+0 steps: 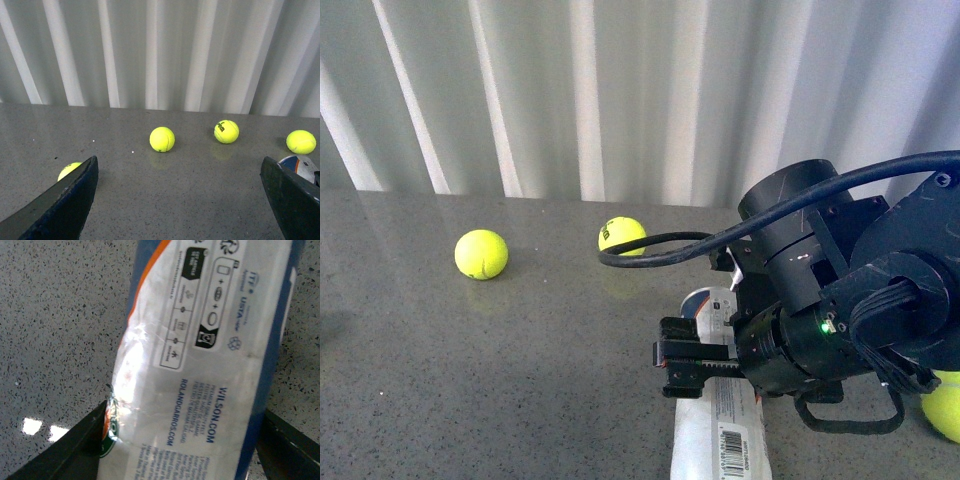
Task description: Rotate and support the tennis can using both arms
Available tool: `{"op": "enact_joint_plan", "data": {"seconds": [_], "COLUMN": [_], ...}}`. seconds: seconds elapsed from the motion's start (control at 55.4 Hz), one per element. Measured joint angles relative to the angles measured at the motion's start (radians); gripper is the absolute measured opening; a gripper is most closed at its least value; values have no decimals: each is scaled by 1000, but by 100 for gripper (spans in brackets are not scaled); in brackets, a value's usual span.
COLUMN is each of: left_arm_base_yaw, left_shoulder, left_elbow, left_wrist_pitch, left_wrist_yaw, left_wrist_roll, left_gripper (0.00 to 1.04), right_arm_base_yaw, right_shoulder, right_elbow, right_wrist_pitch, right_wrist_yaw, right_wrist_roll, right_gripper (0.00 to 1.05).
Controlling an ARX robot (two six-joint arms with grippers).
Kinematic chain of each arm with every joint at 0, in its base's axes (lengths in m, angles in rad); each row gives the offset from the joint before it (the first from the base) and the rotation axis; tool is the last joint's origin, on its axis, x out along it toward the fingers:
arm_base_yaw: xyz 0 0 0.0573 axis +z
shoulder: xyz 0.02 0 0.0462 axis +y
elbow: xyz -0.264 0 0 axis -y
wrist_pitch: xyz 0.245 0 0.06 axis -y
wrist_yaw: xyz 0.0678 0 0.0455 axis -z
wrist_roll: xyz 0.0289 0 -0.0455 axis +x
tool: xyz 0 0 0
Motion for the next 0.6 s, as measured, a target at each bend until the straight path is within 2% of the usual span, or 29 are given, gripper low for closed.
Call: {"op": "enact_joint_plan", "data": {"seconds": [0.271,0.596], "left_arm_base_yaw": [0,0], "left_shoulder": [0,0], "left_elbow": [0,0], "left_wrist_pitch": [0,0], "left_wrist_yaw": [0,0], "left_wrist_roll": [0,0], "left_gripper": [98,98], "right_arm_base_yaw": [-1,-2], "right_shoulder": [4,-6], "right_elbow": [-7,-7], "right_wrist_pitch": [9,13], "right_wrist_yaw": [5,9], "right_wrist_roll": [0,-5], "right_gripper": [47,21]}}
